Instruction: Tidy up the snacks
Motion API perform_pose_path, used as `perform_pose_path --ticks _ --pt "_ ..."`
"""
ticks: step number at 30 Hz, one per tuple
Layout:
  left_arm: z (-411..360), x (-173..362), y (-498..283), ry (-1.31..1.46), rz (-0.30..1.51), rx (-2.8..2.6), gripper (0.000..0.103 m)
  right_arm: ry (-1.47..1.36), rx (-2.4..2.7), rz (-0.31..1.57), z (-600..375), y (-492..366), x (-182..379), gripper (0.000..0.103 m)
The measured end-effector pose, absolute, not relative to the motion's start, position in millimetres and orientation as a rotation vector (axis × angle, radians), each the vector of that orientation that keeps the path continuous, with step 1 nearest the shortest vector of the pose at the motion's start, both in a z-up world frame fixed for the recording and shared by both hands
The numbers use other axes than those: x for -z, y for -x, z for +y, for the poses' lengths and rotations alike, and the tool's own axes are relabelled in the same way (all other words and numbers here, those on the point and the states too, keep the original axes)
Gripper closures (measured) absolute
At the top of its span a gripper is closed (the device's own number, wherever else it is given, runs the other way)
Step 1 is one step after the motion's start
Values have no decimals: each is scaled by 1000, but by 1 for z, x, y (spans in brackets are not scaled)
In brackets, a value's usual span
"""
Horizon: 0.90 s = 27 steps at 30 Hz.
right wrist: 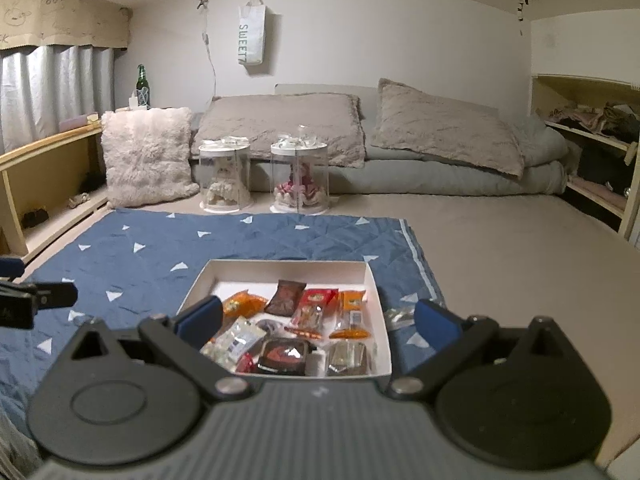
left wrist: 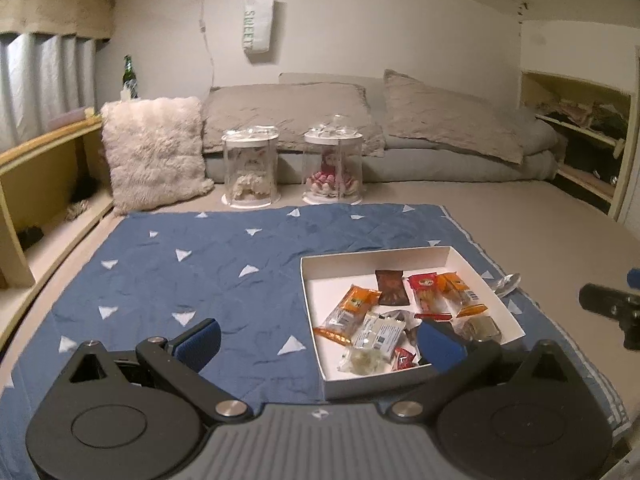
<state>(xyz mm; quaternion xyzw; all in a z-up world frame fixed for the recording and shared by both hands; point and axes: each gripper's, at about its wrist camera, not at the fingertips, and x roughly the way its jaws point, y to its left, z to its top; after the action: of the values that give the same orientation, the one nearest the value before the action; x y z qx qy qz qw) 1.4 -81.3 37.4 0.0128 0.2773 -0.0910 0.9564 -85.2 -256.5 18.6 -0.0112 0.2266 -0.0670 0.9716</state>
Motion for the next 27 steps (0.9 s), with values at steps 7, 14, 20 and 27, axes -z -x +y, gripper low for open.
perform_pose_path --ticks 7,14,20,27 --pt "-81 -23 6 -34 554 161 0 31 134 468 -256 88 4 1" --pt "-86 -10 10 -55 556 146 0 69 137 454 -251 91 13 1" --pt "-87 -7 12 -64 552 144 0 66 139 447 -255 94 18 1" --pt "-91 -2 13 -72 563 160 0 66 136 450 -254 92 21 1"
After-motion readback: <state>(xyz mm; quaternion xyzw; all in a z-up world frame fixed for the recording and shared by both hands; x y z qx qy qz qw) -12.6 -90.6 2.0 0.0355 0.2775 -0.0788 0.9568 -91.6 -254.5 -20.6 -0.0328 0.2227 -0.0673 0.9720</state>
